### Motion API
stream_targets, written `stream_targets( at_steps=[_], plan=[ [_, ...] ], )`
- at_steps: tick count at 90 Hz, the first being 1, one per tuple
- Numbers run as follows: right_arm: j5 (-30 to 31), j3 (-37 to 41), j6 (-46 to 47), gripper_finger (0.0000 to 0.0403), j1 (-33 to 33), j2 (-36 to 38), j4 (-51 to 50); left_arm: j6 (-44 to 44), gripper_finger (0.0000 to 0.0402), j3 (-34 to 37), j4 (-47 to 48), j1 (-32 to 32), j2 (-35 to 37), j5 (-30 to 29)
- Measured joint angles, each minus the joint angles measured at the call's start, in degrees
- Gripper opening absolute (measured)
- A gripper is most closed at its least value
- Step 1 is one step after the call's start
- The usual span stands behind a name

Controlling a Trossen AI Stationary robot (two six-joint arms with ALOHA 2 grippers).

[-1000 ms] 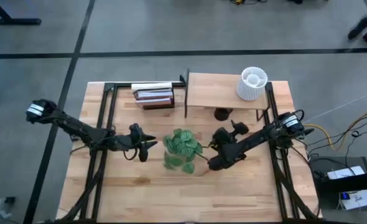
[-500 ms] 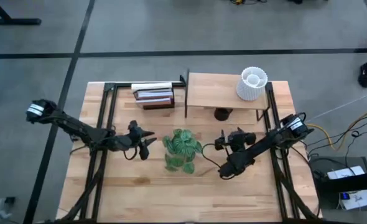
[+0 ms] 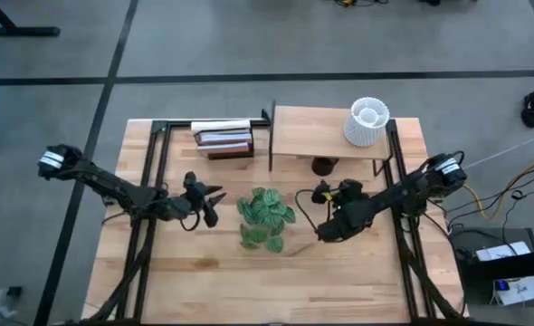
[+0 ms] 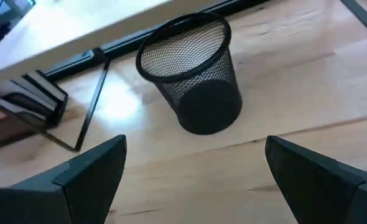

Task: Stock shelves
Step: Remove the black pen organizer from the shelf

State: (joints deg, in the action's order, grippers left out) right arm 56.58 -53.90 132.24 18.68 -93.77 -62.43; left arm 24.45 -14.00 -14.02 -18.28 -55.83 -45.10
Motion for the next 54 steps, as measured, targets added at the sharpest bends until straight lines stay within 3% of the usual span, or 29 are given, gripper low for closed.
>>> stream_targets(
  at_steps=[54],
  plan=[
    [0.59,-0.03,1.9,0.0364,-8.44,-2.84,3.12,0.24,0.012,0.0,0.05,0.0,0.0,0.04]
  ],
)
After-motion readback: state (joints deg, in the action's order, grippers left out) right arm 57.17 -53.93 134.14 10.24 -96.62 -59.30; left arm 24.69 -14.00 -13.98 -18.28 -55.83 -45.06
